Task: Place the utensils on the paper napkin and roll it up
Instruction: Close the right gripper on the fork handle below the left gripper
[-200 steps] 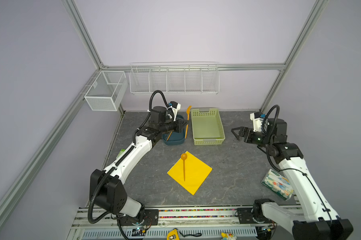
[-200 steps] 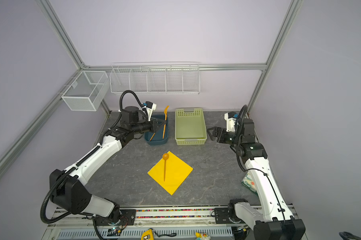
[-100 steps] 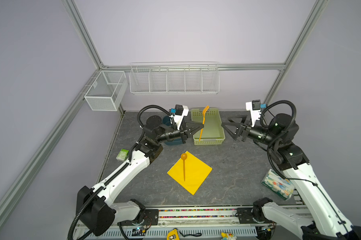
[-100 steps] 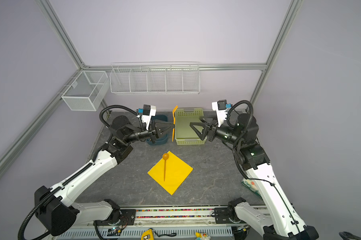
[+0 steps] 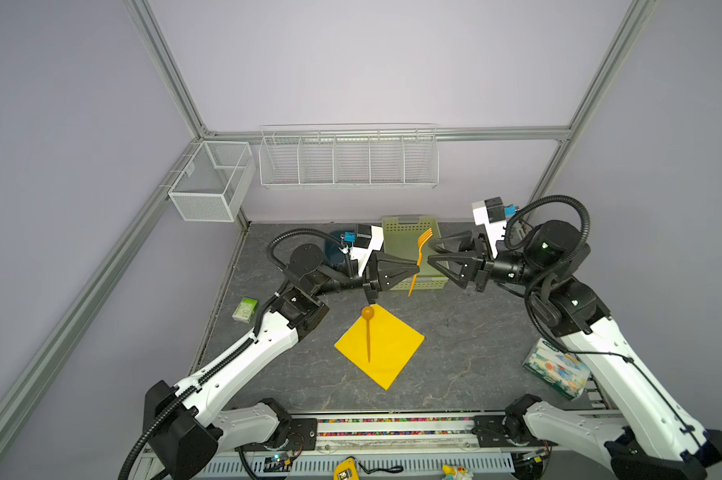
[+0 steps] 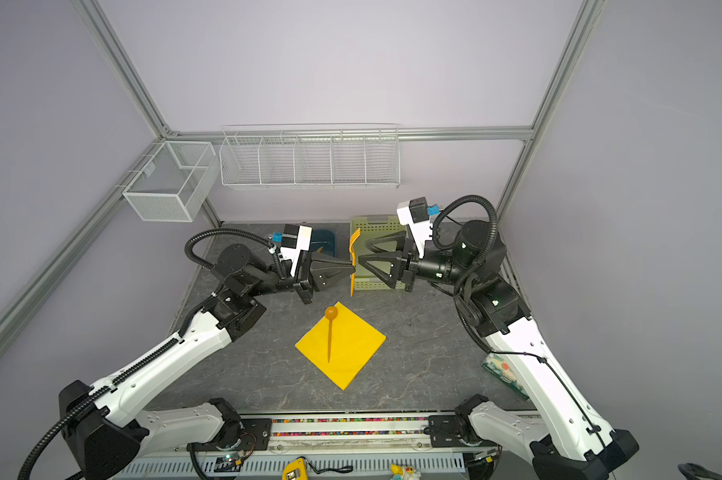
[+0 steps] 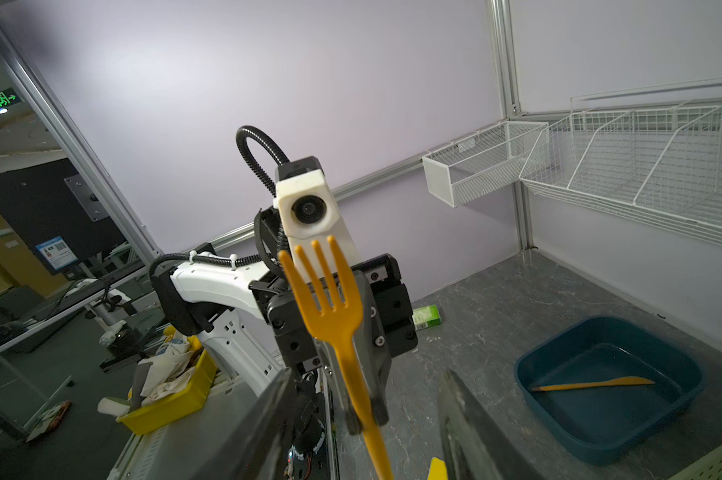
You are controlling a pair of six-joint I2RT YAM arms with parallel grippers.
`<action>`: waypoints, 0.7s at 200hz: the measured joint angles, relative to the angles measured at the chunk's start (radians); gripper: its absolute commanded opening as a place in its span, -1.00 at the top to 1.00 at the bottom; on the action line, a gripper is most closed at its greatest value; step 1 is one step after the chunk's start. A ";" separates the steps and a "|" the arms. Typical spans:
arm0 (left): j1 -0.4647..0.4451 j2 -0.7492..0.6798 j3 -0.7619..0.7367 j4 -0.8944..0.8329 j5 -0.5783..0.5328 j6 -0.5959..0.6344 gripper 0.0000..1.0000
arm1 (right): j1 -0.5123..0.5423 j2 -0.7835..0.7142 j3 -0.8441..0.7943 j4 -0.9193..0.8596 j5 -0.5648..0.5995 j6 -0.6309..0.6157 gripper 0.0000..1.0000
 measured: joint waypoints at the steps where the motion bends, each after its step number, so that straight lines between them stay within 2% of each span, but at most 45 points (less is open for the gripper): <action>1: 0.000 0.000 0.000 0.000 0.000 0.000 1.00 | 0.000 0.001 0.000 -0.001 -0.001 0.001 0.01; 56: -0.003 -0.002 0.000 -0.020 -0.008 0.020 1.00 | 0.035 0.011 0.000 -0.006 -0.047 -0.060 0.13; 73: -0.003 -0.002 0.000 -0.024 -0.008 0.024 1.00 | 0.042 0.011 0.000 -0.007 -0.048 -0.080 0.21; 140: -0.007 -0.008 0.000 -0.010 0.001 0.023 1.00 | 0.056 0.013 0.000 -0.037 -0.037 -0.137 0.31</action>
